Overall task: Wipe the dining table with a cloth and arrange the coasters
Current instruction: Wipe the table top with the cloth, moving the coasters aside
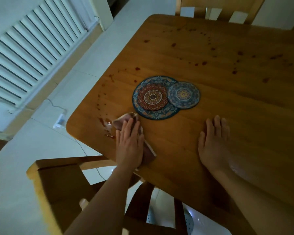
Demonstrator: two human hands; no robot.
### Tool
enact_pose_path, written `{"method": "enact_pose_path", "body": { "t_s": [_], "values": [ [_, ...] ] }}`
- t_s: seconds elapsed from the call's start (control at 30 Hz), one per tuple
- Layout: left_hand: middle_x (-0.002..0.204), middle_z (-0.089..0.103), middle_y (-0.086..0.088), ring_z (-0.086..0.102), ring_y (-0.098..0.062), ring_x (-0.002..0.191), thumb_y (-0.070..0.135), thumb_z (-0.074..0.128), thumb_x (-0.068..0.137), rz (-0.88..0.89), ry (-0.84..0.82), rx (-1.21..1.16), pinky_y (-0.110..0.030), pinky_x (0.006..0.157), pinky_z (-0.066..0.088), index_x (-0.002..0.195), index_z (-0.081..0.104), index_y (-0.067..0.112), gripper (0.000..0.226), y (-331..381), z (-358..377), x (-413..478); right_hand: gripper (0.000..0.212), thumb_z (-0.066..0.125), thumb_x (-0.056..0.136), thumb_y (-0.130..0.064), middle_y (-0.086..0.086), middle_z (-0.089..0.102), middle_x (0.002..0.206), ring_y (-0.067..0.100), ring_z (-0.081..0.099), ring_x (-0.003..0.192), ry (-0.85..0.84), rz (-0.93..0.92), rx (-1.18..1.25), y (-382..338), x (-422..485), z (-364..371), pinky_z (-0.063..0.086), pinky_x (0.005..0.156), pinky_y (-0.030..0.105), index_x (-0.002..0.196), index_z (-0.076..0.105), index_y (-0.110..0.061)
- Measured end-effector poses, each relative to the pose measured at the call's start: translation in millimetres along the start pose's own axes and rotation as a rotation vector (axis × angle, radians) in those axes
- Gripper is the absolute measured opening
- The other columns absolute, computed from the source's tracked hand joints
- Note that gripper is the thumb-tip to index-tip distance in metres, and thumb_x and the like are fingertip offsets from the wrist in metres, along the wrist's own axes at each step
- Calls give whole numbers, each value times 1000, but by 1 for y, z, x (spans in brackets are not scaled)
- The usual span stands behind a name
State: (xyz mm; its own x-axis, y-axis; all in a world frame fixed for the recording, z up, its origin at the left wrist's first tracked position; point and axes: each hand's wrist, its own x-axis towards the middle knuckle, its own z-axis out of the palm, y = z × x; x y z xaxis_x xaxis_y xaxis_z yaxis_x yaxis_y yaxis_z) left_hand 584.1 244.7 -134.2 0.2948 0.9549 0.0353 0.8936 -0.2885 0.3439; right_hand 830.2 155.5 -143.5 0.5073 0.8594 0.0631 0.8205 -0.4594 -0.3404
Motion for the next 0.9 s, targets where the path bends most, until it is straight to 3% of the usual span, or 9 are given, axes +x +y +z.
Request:
{"method": "enact_pose_path", "body": {
  "t_s": [0.13, 0.23, 0.37, 0.5, 0.57, 0.63, 0.7, 0.77, 0.9],
  "values": [
    [161, 22, 0, 1, -15, 151, 43, 14, 102, -29, 78, 65, -40, 121, -7, 151, 33, 21, 57, -11, 1, 33, 58, 22, 100, -36, 21, 19, 159, 33, 8, 149, -3, 3, -10, 0, 1, -1, 6, 121, 45, 148, 33, -4],
    [162, 17, 3, -3, -12, 150, 48, 5, 98, -38, 40, 69, -36, 119, -12, 153, 28, 25, 63, -15, -1, 48, 54, 25, 102, -33, 20, 19, 159, 33, 8, 149, -12, 6, -52, -1, 1, -1, 5, 121, 44, 148, 33, -5],
    [163, 12, 6, -4, -11, 150, 45, 13, 102, -73, -33, -64, -38, 120, -12, 152, 27, 29, 55, -10, -10, 56, 53, 28, 102, -32, 20, 22, 158, 33, 11, 149, 2, 9, -32, -2, 1, -6, 4, 120, 42, 147, 36, -5],
    [154, 35, 0, 23, -27, 142, 34, 34, 105, -258, -102, -533, -48, 118, 17, 135, 54, 31, 37, -18, -45, 69, 67, 12, 98, -43, 17, 20, 160, 32, 8, 149, -44, 27, -71, -3, 3, -5, 5, 120, 44, 149, 33, -7],
    [143, 48, 2, 37, -23, 134, 31, 40, 103, -258, -77, -703, -40, 113, 33, 117, 64, 39, 28, -26, -69, 75, 68, 7, 97, -44, 14, 12, 162, 29, 3, 150, -111, 84, -128, -8, 2, -8, 0, 120, 45, 152, 26, -10],
    [124, 61, 6, 51, -15, 121, 23, 41, 104, -205, -58, -829, -21, 99, 43, 107, 63, 39, 27, -30, -96, 77, 56, 20, 102, -36, 13, 9, 163, 29, 1, 150, -126, 171, -143, -24, 0, -14, -2, 119, 47, 152, 24, -11],
    [110, 67, 5, 60, -14, 111, 20, 41, 104, -185, -66, -1021, -18, 90, 49, 115, 64, 26, 27, -32, -121, 78, 49, 40, 100, -27, 17, 24, 158, 36, 17, 146, -53, 173, -39, -56, -7, -21, 13, 118, 52, 146, 35, -11],
    [111, 69, -1, 65, -13, 106, 22, 39, 105, -176, -114, -1182, -21, 85, 53, 124, 62, 15, 30, -36, -142, 77, 38, 45, 100, -24, 11, 45, 146, 32, 40, 135, -50, 84, 150, -103, -11, -31, 34, 109, 44, 137, 49, -15],
    [99, 74, 7, 69, -5, 93, 24, 39, 105, -92, -186, -1247, -14, 71, 52, 121, 62, 10, 32, -39, -181, 78, 33, 50, 99, -39, -21, 50, 130, -4, 49, 118, -227, -50, 563, -202, -12, -74, 38, 98, 19, 132, 51, -35]
  ]
}}
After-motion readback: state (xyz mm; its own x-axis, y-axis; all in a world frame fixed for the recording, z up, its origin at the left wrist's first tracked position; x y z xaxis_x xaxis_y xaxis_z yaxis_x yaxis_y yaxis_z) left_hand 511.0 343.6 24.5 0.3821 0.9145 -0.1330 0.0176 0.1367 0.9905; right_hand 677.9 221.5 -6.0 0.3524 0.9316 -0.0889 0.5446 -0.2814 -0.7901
